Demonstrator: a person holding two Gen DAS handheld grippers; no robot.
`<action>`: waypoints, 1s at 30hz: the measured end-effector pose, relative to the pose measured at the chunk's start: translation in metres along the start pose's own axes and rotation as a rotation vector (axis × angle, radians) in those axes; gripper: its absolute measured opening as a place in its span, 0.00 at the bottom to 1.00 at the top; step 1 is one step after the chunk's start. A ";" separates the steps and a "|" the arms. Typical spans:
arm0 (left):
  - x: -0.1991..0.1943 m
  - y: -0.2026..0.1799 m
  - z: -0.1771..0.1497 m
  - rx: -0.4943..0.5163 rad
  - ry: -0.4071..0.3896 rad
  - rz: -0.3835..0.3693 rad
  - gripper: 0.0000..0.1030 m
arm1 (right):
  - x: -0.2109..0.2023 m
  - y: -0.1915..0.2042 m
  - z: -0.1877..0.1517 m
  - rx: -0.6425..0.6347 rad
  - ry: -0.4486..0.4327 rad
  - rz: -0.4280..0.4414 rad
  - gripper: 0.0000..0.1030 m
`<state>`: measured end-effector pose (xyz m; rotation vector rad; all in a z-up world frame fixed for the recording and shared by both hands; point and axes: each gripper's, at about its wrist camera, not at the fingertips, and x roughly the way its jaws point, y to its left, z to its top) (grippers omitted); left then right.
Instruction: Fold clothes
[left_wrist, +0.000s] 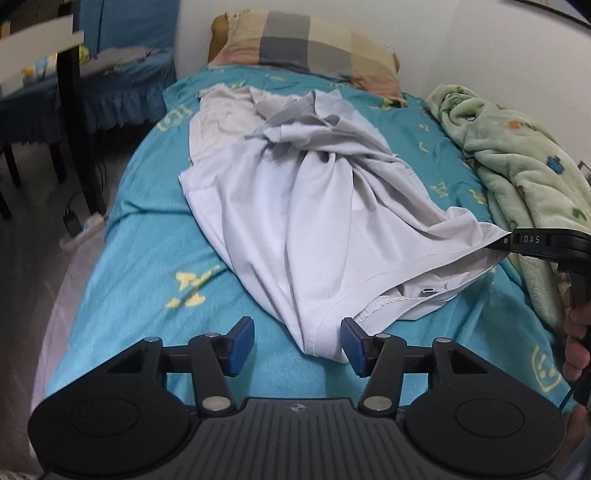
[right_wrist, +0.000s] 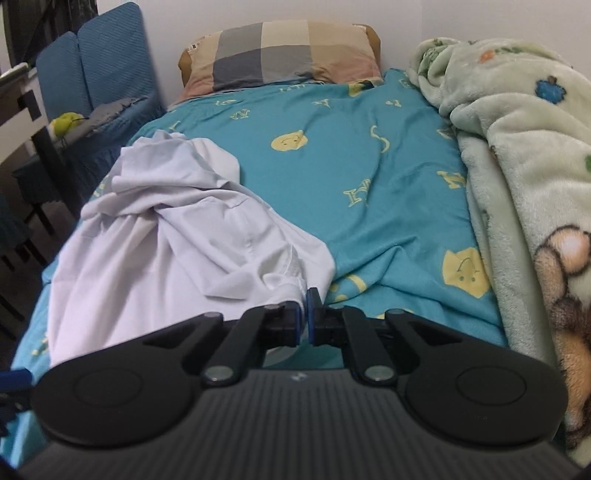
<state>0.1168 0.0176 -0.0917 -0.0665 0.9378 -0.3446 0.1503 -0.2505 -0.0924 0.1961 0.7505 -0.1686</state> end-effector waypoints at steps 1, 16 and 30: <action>0.003 -0.002 -0.001 -0.004 0.011 0.000 0.56 | 0.000 -0.001 0.001 0.008 0.003 0.003 0.06; 0.031 -0.019 -0.002 0.048 0.032 0.126 0.54 | 0.014 -0.029 0.000 0.206 0.074 0.062 0.07; 0.032 0.004 0.001 -0.136 0.013 0.096 0.33 | 0.028 -0.011 -0.011 0.115 0.187 0.110 0.08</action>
